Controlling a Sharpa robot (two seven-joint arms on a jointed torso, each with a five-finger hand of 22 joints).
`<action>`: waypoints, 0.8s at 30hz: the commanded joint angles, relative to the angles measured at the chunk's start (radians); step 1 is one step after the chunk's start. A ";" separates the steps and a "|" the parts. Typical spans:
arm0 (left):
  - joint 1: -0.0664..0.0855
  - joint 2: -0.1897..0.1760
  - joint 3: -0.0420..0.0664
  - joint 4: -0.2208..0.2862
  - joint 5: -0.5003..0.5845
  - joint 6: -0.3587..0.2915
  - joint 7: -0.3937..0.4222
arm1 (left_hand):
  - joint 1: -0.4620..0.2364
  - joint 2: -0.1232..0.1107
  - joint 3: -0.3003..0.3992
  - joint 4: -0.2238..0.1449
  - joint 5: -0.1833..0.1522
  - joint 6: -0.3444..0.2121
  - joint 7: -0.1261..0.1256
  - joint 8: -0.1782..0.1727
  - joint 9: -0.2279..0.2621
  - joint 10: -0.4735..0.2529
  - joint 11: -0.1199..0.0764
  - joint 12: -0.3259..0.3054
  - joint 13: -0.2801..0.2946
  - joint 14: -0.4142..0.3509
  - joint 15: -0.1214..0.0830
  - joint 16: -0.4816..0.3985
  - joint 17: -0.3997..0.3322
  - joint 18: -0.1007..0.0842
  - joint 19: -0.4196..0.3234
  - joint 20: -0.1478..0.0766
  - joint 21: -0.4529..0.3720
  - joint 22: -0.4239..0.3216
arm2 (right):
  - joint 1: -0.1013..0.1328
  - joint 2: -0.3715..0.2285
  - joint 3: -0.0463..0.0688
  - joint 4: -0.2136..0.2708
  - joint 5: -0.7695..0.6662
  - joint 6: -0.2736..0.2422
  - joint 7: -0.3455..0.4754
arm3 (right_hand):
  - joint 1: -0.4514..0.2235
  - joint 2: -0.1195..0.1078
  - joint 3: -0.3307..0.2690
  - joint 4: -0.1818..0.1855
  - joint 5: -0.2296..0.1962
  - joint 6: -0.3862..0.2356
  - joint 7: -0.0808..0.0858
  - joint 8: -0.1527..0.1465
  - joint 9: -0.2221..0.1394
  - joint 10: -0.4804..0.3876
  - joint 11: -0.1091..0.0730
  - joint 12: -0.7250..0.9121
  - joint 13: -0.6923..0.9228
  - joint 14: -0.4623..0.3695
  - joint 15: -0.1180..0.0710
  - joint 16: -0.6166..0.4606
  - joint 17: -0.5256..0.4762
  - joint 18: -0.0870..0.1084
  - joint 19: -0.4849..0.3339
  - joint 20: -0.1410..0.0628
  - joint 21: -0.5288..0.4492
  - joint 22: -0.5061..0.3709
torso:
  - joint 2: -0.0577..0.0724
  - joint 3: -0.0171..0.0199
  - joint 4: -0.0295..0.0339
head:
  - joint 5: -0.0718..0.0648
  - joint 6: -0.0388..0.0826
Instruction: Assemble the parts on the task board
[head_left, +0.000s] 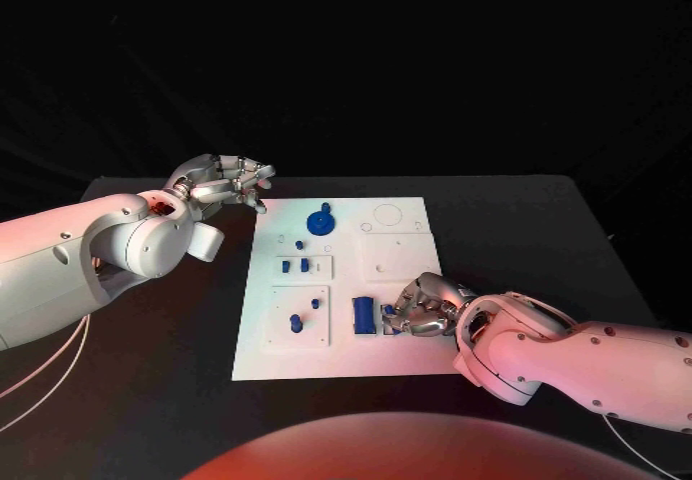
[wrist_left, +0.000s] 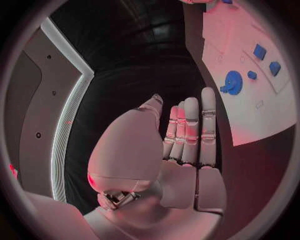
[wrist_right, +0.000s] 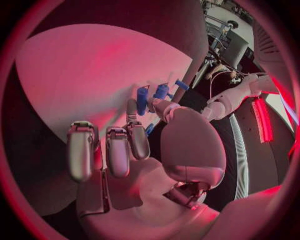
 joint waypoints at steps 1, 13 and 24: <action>0.001 0.001 0.001 0.003 -0.002 0.017 0.002 | -0.007 -0.004 0.005 0.001 -0.001 -0.004 0.012 0.003 -0.001 -0.003 0.005 0.002 -0.001 0.003 0.007 -0.007 -0.001 0.014 0.007 -0.001 -0.005 -0.001 | -0.001 0.003 0.000 0.005 -0.021 0.009 0.011 | -0.020 -0.011 -0.036 0.016 0.042 0.005 0.005 -0.006 -0.003 0.009 0.006 0.005 0.115 0.089 0.005 0.002 0.182 -0.014 0.059 0.000 0.004 0.222 | 0.000 -0.0003 -0.0001 | 0.001 0.000; 0.001 -0.001 0.001 0.004 -0.003 0.017 0.001 | -0.008 -0.004 0.006 0.001 -0.001 -0.004 0.012 0.003 -0.001 -0.003 0.005 0.002 -0.001 0.003 0.007 -0.007 -0.001 0.014 0.008 -0.001 -0.005 -0.001 | -0.001 0.001 0.000 0.002 -0.035 0.018 0.005 | -0.031 -0.021 -0.192 0.094 -0.030 0.011 0.004 -0.018 -0.010 0.008 0.005 0.002 0.116 0.089 0.004 0.002 0.181 -0.014 0.058 -0.001 0.000 0.221 | 0.000 -0.0005 -0.0004 | 0.003 0.000; 0.001 -0.002 0.001 0.004 -0.003 0.017 0.000 | -0.008 -0.004 0.006 0.001 -0.001 -0.004 0.012 0.003 -0.001 -0.003 0.005 0.002 -0.001 0.003 0.007 -0.007 -0.001 0.014 0.008 -0.001 -0.005 -0.001 | -0.001 -0.019 0.000 0.015 -0.048 0.038 0.024 | -0.024 -0.018 -0.218 0.093 -0.040 0.011 0.004 -0.020 -0.011 0.008 0.005 0.002 0.116 0.089 0.004 0.001 0.180 -0.013 0.058 -0.001 -0.001 0.221 | 0.000 -0.0004 -0.0002 | 0.006 0.000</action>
